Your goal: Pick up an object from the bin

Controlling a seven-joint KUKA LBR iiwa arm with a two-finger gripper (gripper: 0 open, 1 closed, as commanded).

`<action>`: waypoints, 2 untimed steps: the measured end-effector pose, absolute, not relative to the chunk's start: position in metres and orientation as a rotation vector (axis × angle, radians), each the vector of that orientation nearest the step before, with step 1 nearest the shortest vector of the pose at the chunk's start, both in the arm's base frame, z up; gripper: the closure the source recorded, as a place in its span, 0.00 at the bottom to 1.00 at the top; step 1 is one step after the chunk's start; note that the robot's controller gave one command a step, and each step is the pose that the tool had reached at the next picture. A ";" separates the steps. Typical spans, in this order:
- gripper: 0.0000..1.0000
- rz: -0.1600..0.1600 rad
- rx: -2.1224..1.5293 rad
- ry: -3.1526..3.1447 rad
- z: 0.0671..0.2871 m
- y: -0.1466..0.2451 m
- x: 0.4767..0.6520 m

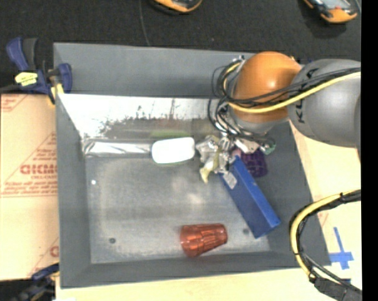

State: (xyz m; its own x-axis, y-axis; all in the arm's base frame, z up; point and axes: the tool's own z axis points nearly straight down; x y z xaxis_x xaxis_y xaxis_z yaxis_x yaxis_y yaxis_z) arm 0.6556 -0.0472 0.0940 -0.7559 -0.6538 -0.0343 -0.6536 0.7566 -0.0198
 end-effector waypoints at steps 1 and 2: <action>1.00 -0.003 -1.084 2.919 0.115 -0.047 0.652; 1.00 -0.007 -1.077 2.914 0.173 -0.047 0.654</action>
Offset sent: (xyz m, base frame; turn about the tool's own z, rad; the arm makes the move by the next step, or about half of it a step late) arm -0.0019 0.0002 0.1041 0.0008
